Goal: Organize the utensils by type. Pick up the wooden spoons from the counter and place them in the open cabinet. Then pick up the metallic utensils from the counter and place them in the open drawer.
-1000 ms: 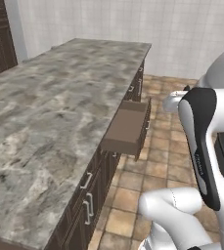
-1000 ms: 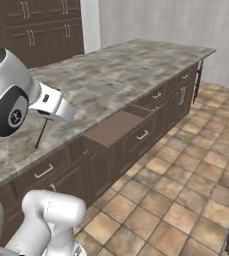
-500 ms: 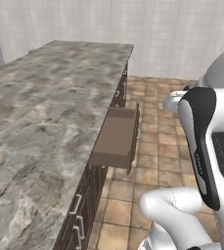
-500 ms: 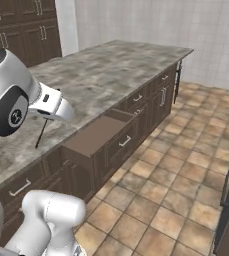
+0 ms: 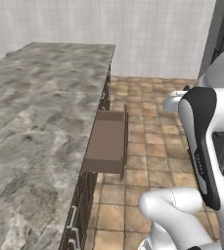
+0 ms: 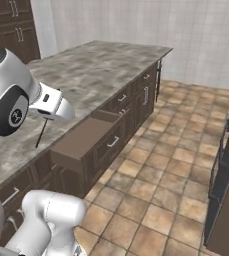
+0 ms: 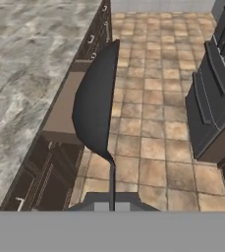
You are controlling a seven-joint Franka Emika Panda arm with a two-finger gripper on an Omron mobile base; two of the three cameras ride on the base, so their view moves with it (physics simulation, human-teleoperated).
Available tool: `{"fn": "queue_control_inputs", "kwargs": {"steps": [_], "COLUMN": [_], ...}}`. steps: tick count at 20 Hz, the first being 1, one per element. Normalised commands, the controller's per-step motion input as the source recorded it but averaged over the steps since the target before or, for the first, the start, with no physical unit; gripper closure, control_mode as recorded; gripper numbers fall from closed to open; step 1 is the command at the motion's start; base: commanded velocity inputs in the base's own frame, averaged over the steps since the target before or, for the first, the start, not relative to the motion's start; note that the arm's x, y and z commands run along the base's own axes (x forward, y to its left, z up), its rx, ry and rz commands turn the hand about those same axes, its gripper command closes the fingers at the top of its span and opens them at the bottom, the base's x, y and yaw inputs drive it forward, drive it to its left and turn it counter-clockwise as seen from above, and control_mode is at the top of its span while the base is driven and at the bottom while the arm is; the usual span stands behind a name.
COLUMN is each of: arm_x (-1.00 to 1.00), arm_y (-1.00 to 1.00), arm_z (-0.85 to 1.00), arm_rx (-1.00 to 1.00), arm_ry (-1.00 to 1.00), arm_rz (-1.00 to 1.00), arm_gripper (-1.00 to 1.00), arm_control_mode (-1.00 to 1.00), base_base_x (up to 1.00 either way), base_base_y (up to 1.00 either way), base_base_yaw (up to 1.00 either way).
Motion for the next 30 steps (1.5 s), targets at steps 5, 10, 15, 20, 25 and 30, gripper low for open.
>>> {"fn": "queue_control_inputs", "kwargs": {"steps": [5,10,15,20,25,30], "arm_x": [0.00,0.00,0.00,0.00,0.00,0.00], "arm_y": [0.00,0.00,0.00,0.00,0.00,0.00], "arm_z": [0.00,0.00,0.00,0.00,0.00,0.00], "arm_rx": [0.00,0.00,0.00,0.00,0.00,0.00], "arm_ry": [0.00,0.00,0.00,0.00,0.00,0.00], "arm_rz": [0.00,0.00,0.00,0.00,0.00,0.00], "arm_gripper": [1.00,1.00,1.00,1.00,1.00,1.00], "arm_control_mode": [1.00,1.00,1.00,1.00,1.00,1.00], "base_base_x": [0.08,0.01,0.13,0.29,0.40,0.49], "base_base_y": [0.40,0.58,0.40,0.22,0.39,0.30], "base_base_yaw": [-0.23,-0.18,-0.18,-0.18,-0.18,-0.18]}}
